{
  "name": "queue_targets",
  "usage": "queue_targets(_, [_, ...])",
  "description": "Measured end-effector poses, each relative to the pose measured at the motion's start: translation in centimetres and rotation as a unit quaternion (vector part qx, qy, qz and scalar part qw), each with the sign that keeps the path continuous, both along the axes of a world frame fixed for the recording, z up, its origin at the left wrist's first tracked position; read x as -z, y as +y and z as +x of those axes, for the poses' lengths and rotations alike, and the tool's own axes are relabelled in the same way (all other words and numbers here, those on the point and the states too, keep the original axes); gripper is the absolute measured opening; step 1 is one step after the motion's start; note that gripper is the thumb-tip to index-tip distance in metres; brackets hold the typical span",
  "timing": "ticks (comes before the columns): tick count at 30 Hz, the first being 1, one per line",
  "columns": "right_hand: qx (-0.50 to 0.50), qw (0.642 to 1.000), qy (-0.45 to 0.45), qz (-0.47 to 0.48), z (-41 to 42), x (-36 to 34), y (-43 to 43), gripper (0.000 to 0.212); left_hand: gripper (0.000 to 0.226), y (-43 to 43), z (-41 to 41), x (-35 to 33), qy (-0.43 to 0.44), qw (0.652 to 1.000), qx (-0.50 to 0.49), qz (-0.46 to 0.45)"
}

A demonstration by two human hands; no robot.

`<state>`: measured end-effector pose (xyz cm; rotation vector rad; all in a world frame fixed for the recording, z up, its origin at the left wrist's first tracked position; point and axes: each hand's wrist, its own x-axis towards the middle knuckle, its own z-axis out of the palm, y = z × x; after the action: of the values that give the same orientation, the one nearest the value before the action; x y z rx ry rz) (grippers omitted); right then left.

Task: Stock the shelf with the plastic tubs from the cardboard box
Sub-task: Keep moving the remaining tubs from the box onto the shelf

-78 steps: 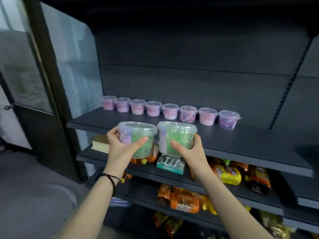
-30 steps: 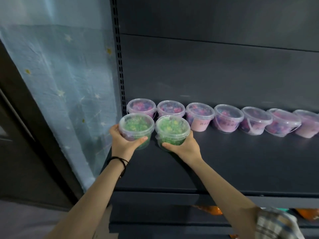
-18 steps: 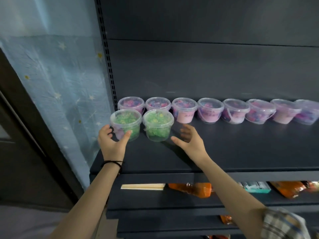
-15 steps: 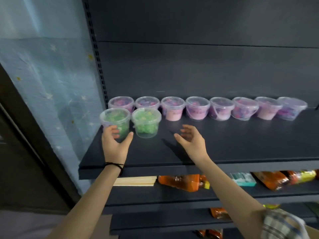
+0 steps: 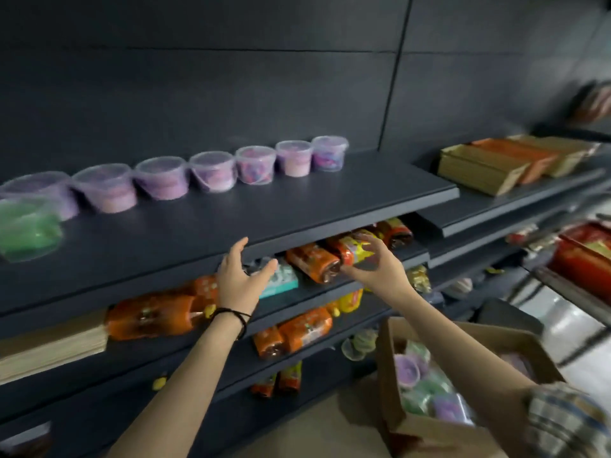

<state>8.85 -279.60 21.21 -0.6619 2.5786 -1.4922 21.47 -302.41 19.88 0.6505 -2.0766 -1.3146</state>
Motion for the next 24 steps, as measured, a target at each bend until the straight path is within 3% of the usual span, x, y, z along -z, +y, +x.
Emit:
queue_targets(6, [0.055, 0.996, -0.040, 0.052, -6.2, 5.2, 11.5, 0.083, 0.068, 11.6, -9.2, 6.5, -0.059, 0.985, 0.155, 0.039])
queue_targets(12, [0.093, 0.982, -0.105, 0.126, -13.1, 13.5, 19.8, 0.083, 0.072, 19.5, -18.3, 17.0, -0.206, 0.948, 0.239, 0.037])
queue_targets(19, [0.109, 0.960, -0.196, 0.170, -18.9, 27.1, 27.4, 0.084, 0.072, 27.8, -24.3, 28.2, -0.307, 0.913, 0.249, 0.100])
queue_targets(24, [0.053, 0.937, -0.247, 0.241, -22.5, 39.2, 31.4, 0.081, 0.077, 33.0, -28.5, 36.7, -0.334, 0.900, 0.231, 0.158])
